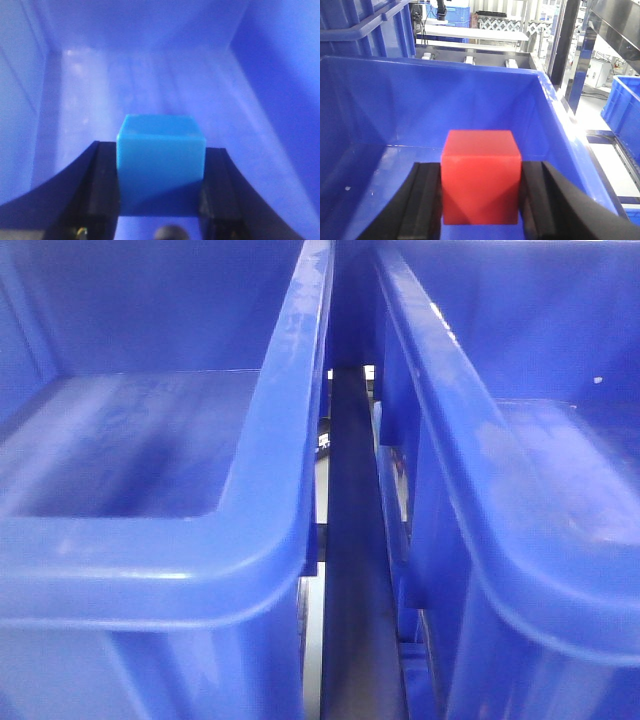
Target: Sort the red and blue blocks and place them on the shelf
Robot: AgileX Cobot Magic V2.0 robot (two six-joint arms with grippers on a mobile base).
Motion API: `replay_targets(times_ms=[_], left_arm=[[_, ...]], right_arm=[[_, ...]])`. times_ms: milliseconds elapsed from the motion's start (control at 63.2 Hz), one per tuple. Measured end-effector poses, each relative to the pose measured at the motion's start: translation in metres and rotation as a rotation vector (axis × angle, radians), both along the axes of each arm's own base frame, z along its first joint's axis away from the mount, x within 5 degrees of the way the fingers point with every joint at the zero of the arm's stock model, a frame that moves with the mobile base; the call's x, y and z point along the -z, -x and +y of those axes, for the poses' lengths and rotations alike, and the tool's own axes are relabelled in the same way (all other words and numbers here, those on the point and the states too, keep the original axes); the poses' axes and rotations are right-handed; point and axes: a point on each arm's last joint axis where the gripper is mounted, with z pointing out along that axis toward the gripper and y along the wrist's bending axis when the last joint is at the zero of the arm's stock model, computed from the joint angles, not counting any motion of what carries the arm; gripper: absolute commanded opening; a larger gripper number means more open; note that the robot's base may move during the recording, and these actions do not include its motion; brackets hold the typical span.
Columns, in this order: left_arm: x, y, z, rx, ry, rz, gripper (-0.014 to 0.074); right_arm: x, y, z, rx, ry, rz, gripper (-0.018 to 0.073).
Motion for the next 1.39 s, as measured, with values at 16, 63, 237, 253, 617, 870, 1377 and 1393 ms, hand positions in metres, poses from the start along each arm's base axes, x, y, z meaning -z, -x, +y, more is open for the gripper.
replay_targets(times_ms=[16, 63, 237, 253, 617, 870, 1377, 1393], left_arm=[[0.0, 0.0, 0.0, -0.001, 0.0, -0.002, 0.0402], [0.0, 0.0, 0.0, -0.001, 0.0, -0.002, 0.0472], [-0.001, 0.0, 0.0, -0.002, 0.002, -0.007, 0.0552], [-0.001, 0.0, 0.0, -0.002, 0.002, -0.007, 0.0551], [-0.001, -0.001, 0.0, -0.005, 0.004, -0.015, 0.0476], [-0.003, -0.001, 0.001, -0.013, 0.01, -0.039, 0.046], [-0.003, -0.001, 0.001, -0.013, 0.01, -0.039, 0.0461], [-0.003, -0.001, 0.001, -0.013, 0.01, -0.039, 0.046]], right_arm=[[0.0, 0.0, 0.0, 0.0, 0.0, 0.0, 0.0057], [0.0, 0.0, 0.0, 0.0, 0.0, 0.0, 0.0057], [0.0, 0.0, 0.0, 0.0, 0.0, 0.0, 0.0059], [0.0, 0.0, 0.0, 0.0, 0.0, 0.0, 0.006], [0.0, 0.0, 0.006, -0.051, -0.053, -0.001, 0.006], [0.002, 0.003, 0.031, -0.276, -0.033, 0.026, 0.006], [0.009, 0.004, 0.034, -0.307, 0.018, 0.093, 0.0622], [0.009, 0.004, 0.034, -0.307, 0.018, 0.093, 0.0619]])
